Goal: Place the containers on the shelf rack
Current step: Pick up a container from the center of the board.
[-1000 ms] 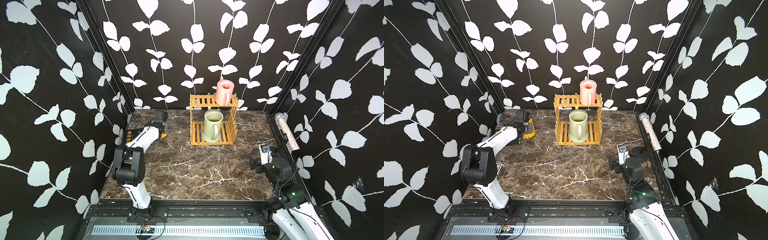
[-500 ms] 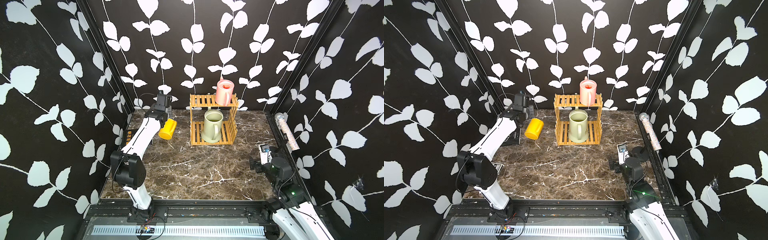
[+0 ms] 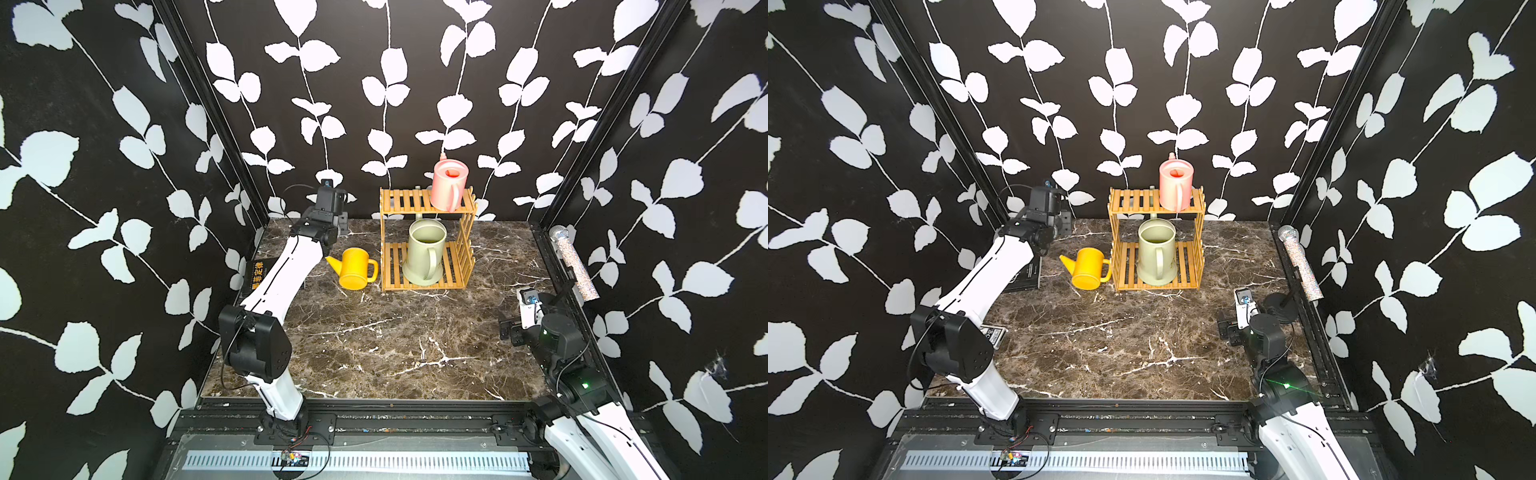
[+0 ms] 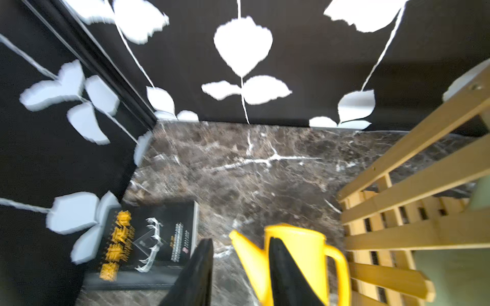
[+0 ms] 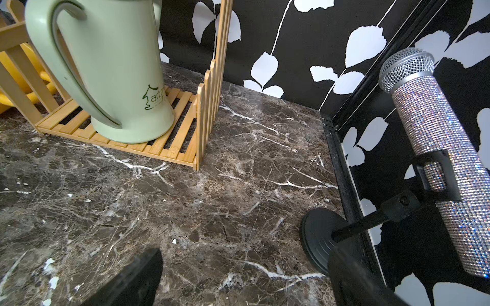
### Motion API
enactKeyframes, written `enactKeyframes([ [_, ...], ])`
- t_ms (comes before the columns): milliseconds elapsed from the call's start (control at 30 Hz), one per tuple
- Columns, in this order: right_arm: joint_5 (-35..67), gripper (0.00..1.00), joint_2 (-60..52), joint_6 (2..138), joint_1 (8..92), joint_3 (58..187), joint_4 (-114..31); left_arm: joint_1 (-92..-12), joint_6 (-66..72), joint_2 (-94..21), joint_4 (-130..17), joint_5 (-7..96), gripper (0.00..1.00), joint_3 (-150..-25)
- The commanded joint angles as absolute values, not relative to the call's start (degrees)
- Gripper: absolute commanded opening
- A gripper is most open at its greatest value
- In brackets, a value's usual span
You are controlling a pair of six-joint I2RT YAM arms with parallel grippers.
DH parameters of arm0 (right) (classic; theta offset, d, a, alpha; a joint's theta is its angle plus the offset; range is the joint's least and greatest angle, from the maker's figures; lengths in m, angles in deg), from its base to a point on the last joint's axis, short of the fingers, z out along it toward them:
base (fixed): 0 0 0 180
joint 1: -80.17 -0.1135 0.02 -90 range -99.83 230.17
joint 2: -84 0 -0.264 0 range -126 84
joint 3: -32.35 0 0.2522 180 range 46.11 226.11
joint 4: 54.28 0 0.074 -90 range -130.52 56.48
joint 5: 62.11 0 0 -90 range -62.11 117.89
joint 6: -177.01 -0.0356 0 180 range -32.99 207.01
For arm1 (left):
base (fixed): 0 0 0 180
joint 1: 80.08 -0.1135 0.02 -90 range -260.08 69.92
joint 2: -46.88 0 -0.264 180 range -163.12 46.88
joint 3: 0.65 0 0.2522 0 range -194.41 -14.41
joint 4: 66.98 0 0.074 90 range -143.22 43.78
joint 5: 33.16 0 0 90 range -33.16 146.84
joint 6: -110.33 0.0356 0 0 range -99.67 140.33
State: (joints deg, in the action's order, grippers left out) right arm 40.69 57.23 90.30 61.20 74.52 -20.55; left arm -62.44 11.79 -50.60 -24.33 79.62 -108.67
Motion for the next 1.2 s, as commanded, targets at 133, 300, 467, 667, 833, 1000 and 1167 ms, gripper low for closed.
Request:
enactKeyframes([
  [133, 40.5, 0.99, 57.5, 90.7, 61.5, 74.1, -22.6, -63.6, 10.3, -52.5, -25.4, 80.0, 0.59, -102.7],
  [300, 40.7, 0.99, 57.5, 90.7, 61.5, 74.1, -22.6, -67.4, 1.7, -55.1, -24.7, 75.1, 0.6, -100.0],
  [467, 40.8, 0.99, 57.3, 90.6, 61.5, 74.1, -22.5, -70.6, -7.2, -58.9, -23.7, 71.0, 0.62, -99.6],
  [667, 40.9, 0.99, 56.6, 90.6, 61.5, 74.1, -22.4, -70.9, -11.6, -63.7, -24.5, 66.8, 0.72, -102.2],
  [833, 41.1, 0.99, 56.2, 90.7, 61.5, 74.2, -22.2, -70.9, -13.2, -66.8, -26.4, 62.0, 0.87, -104.3],
  [1000, 41.2, 0.99, 55.9, 90.8, 61.5, 74.2, -22.2, -71.0, -14.4, -68.2, -26.8, 59.6, 0.85, -103.9],
  [1167, 41.4, 0.99, 55.8, 90.9, 61.5, 74.2, -22.1, -71.3, -12.7, -62.7, -26.1, 60.5, 0.82, -101.7],
])
